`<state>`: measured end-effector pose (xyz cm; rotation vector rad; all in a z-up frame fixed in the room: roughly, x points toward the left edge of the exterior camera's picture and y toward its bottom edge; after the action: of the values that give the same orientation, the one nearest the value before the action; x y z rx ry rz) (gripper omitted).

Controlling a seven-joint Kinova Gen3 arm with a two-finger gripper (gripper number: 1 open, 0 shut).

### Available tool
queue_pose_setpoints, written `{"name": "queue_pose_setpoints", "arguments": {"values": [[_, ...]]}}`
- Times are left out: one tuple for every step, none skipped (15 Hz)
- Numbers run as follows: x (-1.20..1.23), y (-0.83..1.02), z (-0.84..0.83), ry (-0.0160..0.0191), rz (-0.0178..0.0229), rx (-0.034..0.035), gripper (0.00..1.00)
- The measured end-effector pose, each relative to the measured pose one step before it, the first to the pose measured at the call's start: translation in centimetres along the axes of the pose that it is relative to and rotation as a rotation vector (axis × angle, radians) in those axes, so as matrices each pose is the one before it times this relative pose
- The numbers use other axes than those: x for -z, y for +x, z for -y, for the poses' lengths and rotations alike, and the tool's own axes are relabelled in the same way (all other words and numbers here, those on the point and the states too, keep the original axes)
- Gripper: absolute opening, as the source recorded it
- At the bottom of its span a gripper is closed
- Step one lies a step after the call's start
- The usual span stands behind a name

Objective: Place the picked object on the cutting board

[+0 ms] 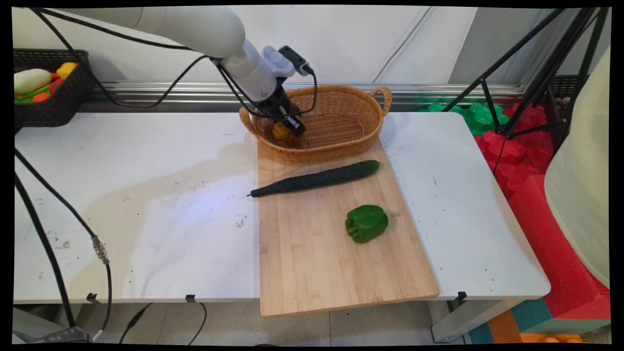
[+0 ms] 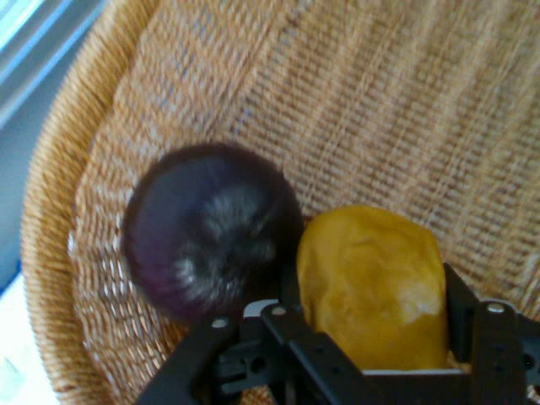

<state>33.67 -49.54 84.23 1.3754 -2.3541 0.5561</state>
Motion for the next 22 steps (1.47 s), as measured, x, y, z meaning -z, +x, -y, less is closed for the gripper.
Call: {"name": "queue_pose_setpoints", "arguments": {"values": [[0.428,0.229,-0.103,0.00331,-0.00916,-0.00112,0.00],[0.689,0.334,-0.155,0.00526,-0.01451,-0.00094,0.00],[0.650,0.285,-0.205,0.00330,-0.01298,-0.00059,0.00],[1.099,0.394,-0.362,0.00426,-0.02010,-0.00163,0.00],[0.996,0.343,-0.361,0.00307,-0.01666,-0.00284,0.00],[0.722,0.183,-0.240,0.00093,-0.01128,-0.00113,0.00],[1.311,0.180,-0.473,0.00053,-0.01750,-0.00079,0.00],[1.143,0.085,-0.487,-0.00190,-0.01500,0.00041,0.00],[1.379,0.010,-0.593,-0.00210,-0.01995,0.00426,0.00],[1.157,-0.166,-0.566,-0.00302,-0.01270,0.00387,0.00],[1.256,-0.363,-0.758,-0.00605,-0.00947,0.00215,0.00],[1.173,-0.497,-0.813,-0.00911,-0.00494,0.00061,0.00],[1.083,-0.535,-0.857,-0.01055,-0.00295,-0.00048,0.00],[0.711,-0.447,-0.659,-0.00895,0.00012,-0.00088,0.00],[1.034,-0.743,-1.060,-0.01368,0.00228,0.00151,0.00],[0.572,-0.497,-0.637,-0.00789,0.00299,0.00210,0.00],[0.502,-0.547,-0.625,-0.00739,0.00483,0.00309,0.00],[0.590,-0.825,-0.822,-0.00947,0.00847,0.00477,0.00],[0.394,-0.656,-0.667,-0.00802,0.00679,0.00299,0.00],[0.261,-0.772,-0.762,-0.00907,0.00995,0.00238,0.00],[0.185,-0.765,-0.660,-0.00661,0.00922,0.00360,0.00],[0.017,-0.608,-0.535,-0.00552,0.00876,0.00246,0.00]]}}
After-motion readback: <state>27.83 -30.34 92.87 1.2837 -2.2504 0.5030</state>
